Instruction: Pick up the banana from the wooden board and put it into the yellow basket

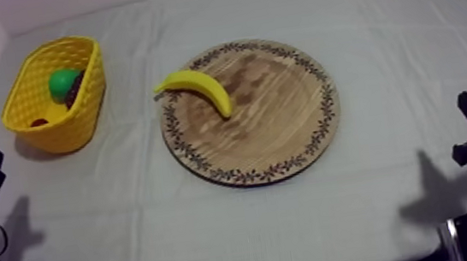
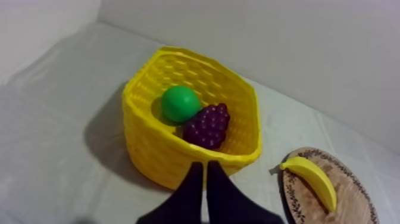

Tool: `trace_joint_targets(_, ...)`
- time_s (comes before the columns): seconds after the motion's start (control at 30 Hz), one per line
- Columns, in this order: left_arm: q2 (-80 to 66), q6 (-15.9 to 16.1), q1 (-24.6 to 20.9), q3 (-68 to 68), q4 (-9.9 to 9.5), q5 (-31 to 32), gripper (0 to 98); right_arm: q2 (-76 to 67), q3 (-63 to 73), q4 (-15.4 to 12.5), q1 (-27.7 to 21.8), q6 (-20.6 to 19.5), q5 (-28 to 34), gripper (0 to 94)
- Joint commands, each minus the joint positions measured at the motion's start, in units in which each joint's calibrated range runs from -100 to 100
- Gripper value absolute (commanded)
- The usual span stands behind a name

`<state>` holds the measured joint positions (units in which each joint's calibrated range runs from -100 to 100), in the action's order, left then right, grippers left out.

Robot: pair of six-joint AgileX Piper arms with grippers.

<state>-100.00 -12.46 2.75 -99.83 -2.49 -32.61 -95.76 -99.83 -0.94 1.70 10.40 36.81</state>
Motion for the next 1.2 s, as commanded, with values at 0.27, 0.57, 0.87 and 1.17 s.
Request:
trace_joint_targets(0.27, 0.00, 0.35, 0.03, -0.06, 0.03, 0.03, 0.1, 0.00, -0.05, -0.02, -0.02, 0.07, -0.03, 0.3)
trace_joint_targets(0.57, 0.00, -2.96, 2.96, 0.36, 0.01, -1.52, 0.1, 0.00, -0.05, -0.02, -0.02, 0.03, -0.03, 0.3)
trace_joint_targets(0.87, 0.73, -1.49, 10.86, 1.58, 0.51, -3.86, 0.1, 0.00, -0.05, -0.02, -0.02, 0.07, -0.03, 0.3)
trace_joint_targets(1.17, 18.51, -0.43, 19.30, 6.41, 1.60, 0.09, 0.0, 0.00, -0.05, -0.02, -0.02, 0.07, -0.03, 0.3)
